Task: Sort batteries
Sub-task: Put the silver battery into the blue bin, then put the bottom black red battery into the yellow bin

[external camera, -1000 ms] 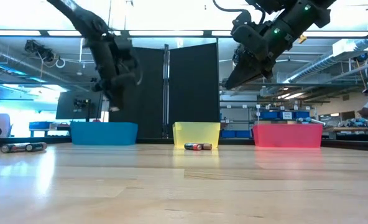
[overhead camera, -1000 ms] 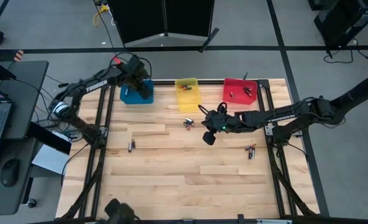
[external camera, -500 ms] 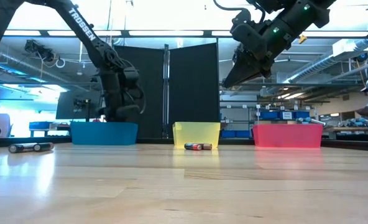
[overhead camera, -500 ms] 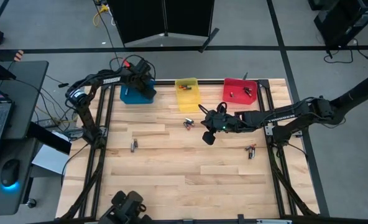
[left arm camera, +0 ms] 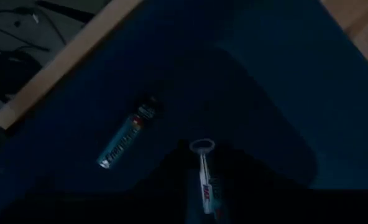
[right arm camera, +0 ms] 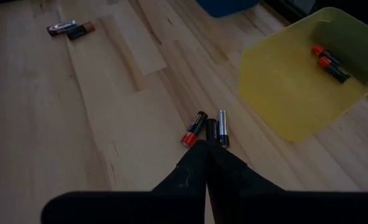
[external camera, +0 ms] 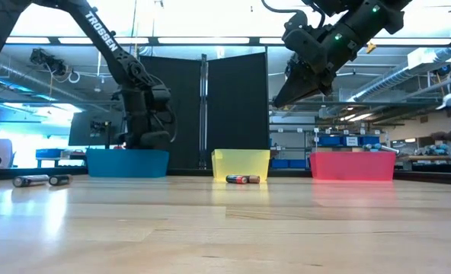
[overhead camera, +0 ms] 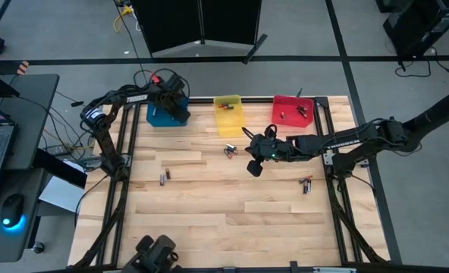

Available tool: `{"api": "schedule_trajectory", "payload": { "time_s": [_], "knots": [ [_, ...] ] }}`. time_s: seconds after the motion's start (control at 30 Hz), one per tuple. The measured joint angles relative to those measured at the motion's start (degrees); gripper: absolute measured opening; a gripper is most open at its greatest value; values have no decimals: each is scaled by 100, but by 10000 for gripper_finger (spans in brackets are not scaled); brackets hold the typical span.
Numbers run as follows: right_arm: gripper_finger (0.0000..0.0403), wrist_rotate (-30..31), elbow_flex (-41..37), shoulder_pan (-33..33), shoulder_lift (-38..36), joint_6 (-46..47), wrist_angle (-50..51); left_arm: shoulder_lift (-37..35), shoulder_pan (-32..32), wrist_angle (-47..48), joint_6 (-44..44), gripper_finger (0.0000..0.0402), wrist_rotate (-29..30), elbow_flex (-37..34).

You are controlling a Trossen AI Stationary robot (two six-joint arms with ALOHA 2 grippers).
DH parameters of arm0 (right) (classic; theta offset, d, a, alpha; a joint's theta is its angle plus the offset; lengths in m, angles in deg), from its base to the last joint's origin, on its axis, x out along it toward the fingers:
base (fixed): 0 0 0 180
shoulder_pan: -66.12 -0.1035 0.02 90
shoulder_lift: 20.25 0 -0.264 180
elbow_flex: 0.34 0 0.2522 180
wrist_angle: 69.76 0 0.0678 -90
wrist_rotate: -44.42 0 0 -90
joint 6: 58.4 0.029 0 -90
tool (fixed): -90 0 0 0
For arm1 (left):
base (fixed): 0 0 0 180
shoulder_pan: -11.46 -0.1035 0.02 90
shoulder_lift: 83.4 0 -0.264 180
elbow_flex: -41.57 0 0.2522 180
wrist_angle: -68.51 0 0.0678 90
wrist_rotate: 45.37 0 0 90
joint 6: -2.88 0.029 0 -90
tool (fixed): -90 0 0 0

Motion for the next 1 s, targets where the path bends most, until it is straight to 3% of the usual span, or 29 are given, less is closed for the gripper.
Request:
{"api": "schedule_trajectory", "payload": {
  "time_s": [0.27, 0.6, 0.77, 1.0],
  "knots": [
    [29, 0, 0, 0, 0, -2, 1, -176, 169, -42, 145, 114, 104, 22],
    [49, -26, 0, -49, -254, -357, 453, -1255, 609, -265, 169, 116, 584, -142],
    [67, -73, 0, -253, -464, -250, 1237, -2027, 1076, -1238, 133, 117, 587, -779],
    [99, -306, 0, -833, -466, 525, 2532, -3011, 2170, -3035, -15, 117, 495, -2192]
  ]
}}
